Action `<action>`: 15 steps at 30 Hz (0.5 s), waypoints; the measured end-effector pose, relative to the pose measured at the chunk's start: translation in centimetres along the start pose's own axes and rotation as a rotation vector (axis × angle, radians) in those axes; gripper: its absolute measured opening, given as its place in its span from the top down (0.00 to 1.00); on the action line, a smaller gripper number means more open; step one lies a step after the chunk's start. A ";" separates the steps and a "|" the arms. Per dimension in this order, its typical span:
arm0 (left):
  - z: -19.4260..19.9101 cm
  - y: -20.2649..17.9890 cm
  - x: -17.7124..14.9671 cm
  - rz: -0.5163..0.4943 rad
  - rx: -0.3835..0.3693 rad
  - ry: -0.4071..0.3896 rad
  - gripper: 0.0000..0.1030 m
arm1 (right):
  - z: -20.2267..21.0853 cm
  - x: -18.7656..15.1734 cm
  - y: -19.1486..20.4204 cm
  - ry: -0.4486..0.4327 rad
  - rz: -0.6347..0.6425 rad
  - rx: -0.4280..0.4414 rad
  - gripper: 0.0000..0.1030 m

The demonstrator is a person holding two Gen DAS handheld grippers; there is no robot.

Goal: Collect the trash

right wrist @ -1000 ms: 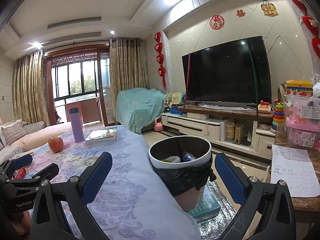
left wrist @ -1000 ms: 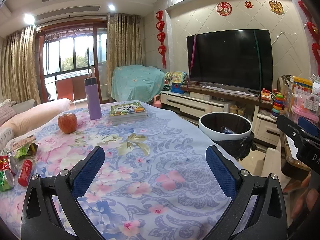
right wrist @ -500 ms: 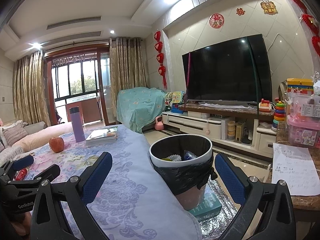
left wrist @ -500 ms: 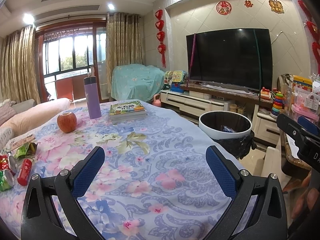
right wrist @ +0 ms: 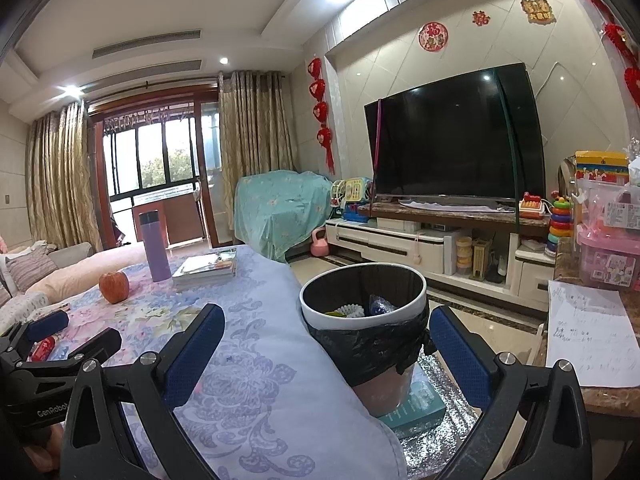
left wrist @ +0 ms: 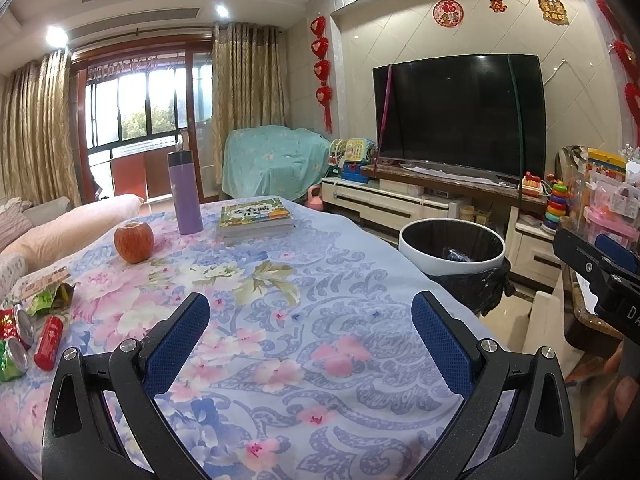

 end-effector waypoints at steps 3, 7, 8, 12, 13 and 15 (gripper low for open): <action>-0.1 0.0 0.0 -0.001 0.000 0.002 0.00 | -0.1 -0.1 0.0 0.004 -0.001 0.002 0.00; -0.2 0.1 -0.2 0.003 0.000 0.005 0.00 | -0.1 -0.1 0.0 0.005 -0.002 0.003 0.00; -0.3 0.2 -0.2 0.005 -0.001 0.007 0.00 | -0.1 -0.2 0.0 0.008 -0.003 0.004 0.00; -0.7 0.5 -0.2 0.008 -0.002 0.014 0.00 | -0.5 -0.5 0.1 0.019 -0.005 0.008 0.00; -0.7 0.5 -0.3 0.009 -0.003 0.015 0.00 | -0.6 -0.6 0.1 0.024 -0.006 0.010 0.00; -0.8 0.5 -0.2 0.009 -0.004 0.020 0.00 | -0.7 -0.7 0.3 0.028 -0.008 0.012 0.00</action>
Point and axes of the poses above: each gripper's, at about its wrist camera, not at the fingertips, and z roughly against the way its jaws point, y to its left, x to its top, the point moved 3 cm from there along -z, roughly the way its jaws point, and after that the axes turned 3 degrees about -x, right-handed, at the moved point
